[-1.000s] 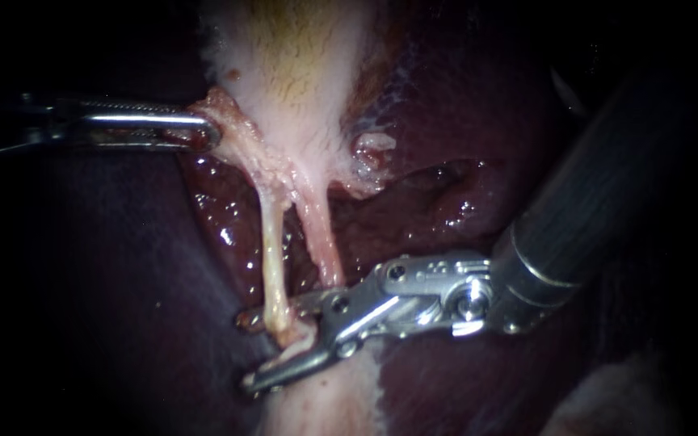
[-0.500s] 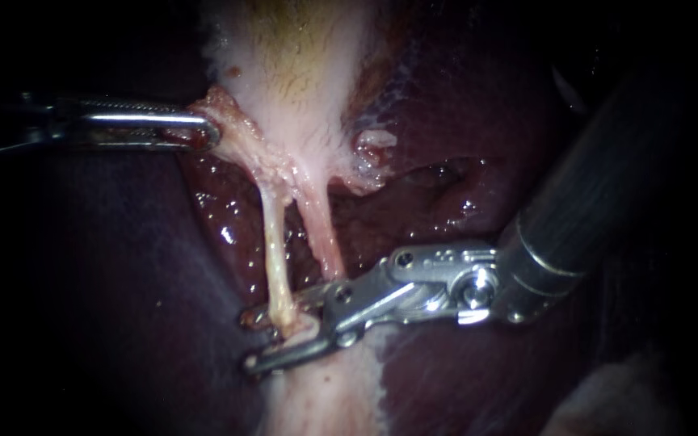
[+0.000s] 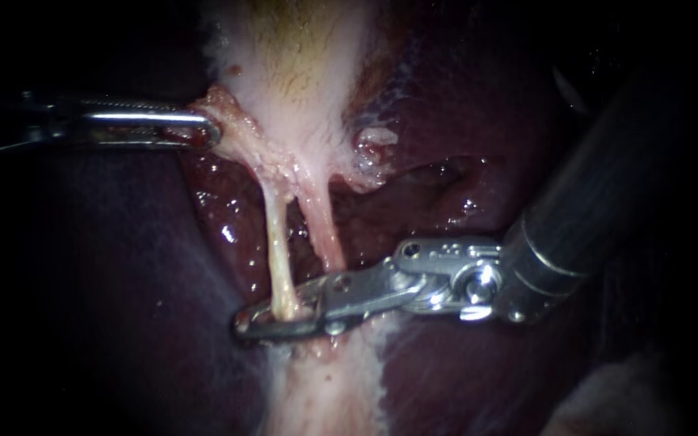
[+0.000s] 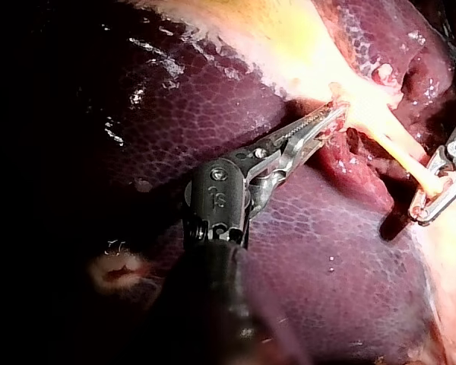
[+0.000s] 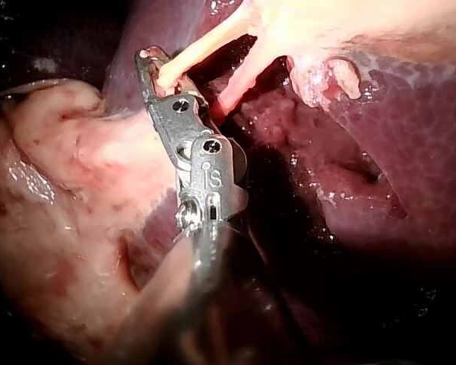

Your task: Clipping first clip left tube

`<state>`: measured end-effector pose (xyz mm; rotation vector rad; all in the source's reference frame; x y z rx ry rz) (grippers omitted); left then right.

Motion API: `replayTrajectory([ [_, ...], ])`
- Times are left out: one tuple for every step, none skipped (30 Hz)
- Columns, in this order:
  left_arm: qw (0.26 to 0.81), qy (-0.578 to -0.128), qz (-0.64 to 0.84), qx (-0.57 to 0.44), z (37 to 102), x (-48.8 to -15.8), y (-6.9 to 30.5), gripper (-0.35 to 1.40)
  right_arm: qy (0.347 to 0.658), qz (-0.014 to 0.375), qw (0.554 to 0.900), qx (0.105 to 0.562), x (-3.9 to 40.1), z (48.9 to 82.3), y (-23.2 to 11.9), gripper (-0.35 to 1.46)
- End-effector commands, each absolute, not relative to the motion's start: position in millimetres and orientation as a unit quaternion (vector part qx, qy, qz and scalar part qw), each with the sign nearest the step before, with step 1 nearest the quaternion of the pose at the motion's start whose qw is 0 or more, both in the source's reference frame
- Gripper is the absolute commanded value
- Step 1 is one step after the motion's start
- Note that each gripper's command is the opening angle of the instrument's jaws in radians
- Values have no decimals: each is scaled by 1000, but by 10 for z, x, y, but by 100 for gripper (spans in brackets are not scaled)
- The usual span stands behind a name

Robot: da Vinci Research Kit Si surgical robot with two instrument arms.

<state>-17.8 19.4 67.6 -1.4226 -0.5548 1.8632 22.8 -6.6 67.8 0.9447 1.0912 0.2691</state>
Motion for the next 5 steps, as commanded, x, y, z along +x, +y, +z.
replayTrajectory([
  [358, -215, 722, -551, 676, -178, 194, -35, 498, 122, 742, 432, 228, 678, -66, -35],
  [358, -215, 722, -551, 676, -178, 194, -35, 498, 122, 742, 432, 228, 678, -66, -35],
  [358, -215, 722, -551, 676, -178, 194, -35, 497, 121, 742, 433, 228, 678, -66, -35],
  [358, -215, 722, -551, 676, -178, 194, -35, 497, 121, 742, 433, 228, 678, -66, -35],
  [358, -215, 722, -551, 676, -178, 194, -35, 497, 121, 742, 433, 228, 678, -66, -35],
])
